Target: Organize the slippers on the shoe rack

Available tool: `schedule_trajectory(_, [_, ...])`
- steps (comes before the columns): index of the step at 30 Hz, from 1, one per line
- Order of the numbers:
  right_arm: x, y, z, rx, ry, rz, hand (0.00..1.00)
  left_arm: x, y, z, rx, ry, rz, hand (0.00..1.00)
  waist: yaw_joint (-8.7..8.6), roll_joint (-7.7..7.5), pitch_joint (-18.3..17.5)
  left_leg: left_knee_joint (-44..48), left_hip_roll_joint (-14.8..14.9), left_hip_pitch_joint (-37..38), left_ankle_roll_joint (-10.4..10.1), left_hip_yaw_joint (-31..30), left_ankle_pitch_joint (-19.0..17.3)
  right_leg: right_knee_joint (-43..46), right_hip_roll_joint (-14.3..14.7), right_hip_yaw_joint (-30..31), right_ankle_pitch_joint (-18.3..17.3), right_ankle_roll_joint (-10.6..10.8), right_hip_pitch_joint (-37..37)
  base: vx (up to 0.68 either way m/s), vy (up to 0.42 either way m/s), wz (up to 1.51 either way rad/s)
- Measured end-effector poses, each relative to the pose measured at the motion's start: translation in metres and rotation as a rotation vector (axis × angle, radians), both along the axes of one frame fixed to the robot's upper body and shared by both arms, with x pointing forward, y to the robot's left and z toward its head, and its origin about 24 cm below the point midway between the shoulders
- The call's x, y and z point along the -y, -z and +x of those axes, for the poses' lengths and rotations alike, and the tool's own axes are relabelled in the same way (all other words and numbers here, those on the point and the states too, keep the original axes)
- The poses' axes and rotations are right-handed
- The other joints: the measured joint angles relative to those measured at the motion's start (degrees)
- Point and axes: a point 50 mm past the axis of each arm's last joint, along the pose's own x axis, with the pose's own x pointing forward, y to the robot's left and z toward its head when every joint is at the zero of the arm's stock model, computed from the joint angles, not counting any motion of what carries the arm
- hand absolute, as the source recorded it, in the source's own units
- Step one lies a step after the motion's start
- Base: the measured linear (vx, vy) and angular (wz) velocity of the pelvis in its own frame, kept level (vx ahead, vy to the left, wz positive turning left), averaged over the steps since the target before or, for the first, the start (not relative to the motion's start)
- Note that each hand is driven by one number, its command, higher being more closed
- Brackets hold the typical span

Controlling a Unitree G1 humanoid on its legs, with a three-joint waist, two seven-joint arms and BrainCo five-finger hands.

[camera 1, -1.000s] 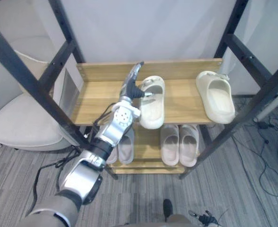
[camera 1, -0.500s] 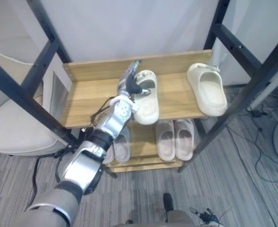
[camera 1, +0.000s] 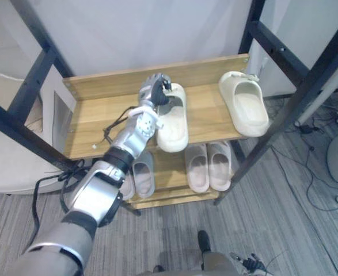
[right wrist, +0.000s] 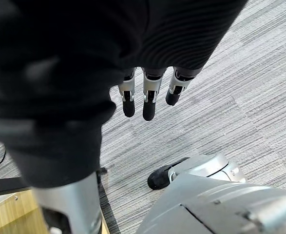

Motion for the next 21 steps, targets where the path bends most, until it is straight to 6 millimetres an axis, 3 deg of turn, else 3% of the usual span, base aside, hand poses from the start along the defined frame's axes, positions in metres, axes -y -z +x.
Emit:
schedule_trajectory(14, [0.000, 0.000, 0.000, 0.004, 0.009, 0.007, 0.00, 0.010, -0.010, 0.001, 0.021, 0.016, 0.025, 1.00, -0.15, 0.74, -0.1, 0.0, -0.4, -0.7, 0.1, 1.4, -0.1, 0.0, -0.1, 1.7, 0.6, 0.1, -1.5, -0.01, -0.007, -0.05])
schedule_trajectory(21, [-0.003, 0.001, 0.000, 0.013, 0.065, 0.026, 0.00, 0.031, -0.026, -0.002, 0.060, 0.064, -0.044, 1.00, -0.74, 0.97, -0.2, 1.3, -1.7, -2.7, 1.5, 2.4, -0.7, 0.4, -1.0, 4.4, 1.8, 1.1, -4.0, -0.02, 0.005, -0.16])
